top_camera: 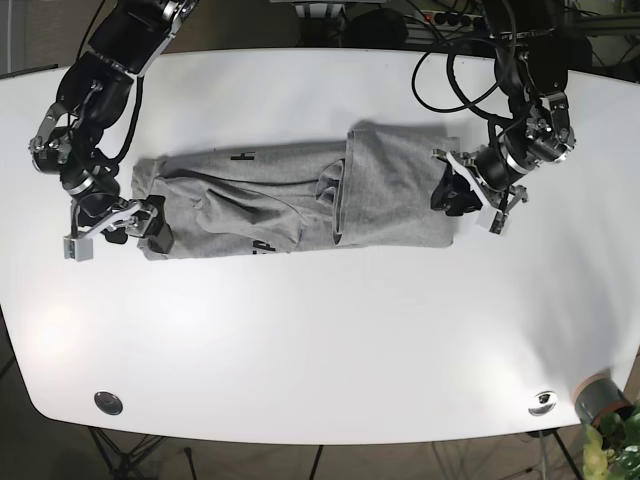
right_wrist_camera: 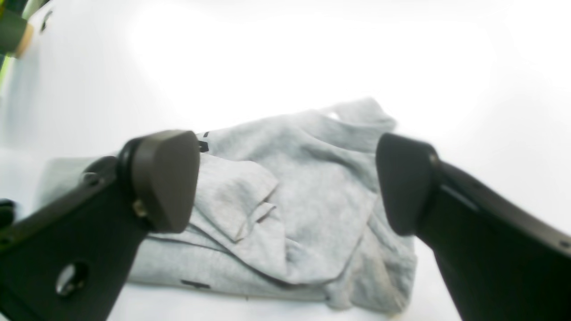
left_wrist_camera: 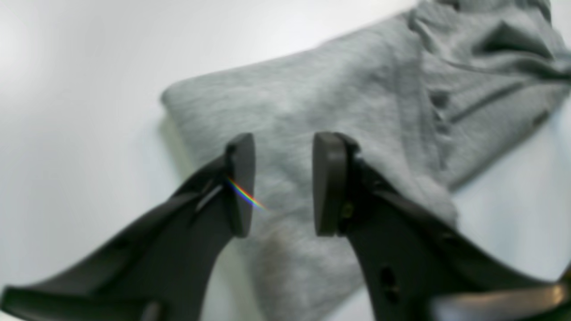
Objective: Fold the T-shirt properly
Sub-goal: 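Release the folded end and raise both grippers from the shirt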
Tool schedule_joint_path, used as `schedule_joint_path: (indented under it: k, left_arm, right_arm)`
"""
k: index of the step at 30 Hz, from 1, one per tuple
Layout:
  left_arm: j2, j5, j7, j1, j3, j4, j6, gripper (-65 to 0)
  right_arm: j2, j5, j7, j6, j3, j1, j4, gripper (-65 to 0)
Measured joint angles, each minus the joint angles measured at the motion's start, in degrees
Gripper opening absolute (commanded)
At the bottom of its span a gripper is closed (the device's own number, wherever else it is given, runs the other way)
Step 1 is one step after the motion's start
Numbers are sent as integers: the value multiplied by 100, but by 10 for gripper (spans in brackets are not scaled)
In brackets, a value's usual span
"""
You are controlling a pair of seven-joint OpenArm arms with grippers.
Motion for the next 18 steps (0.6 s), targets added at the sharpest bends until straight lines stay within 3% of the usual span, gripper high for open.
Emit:
schedule_joint_path:
  k: [8,11,18]
  left_arm:
    - [15,-24,-42,-70,-48,-601,-348,-539]
    - [13,-2,-35,-210,-52,-883,-382,-539]
    - [13,-42,-79,-463,-59,-1486,-382,-539]
  right_arm:
    - [804,271,-13,-39,501,289,-1825,-52]
    - [872,308,15,-39,470,339,-2234,-52]
    - [739,341,254,-35,374,302,-2540,-52]
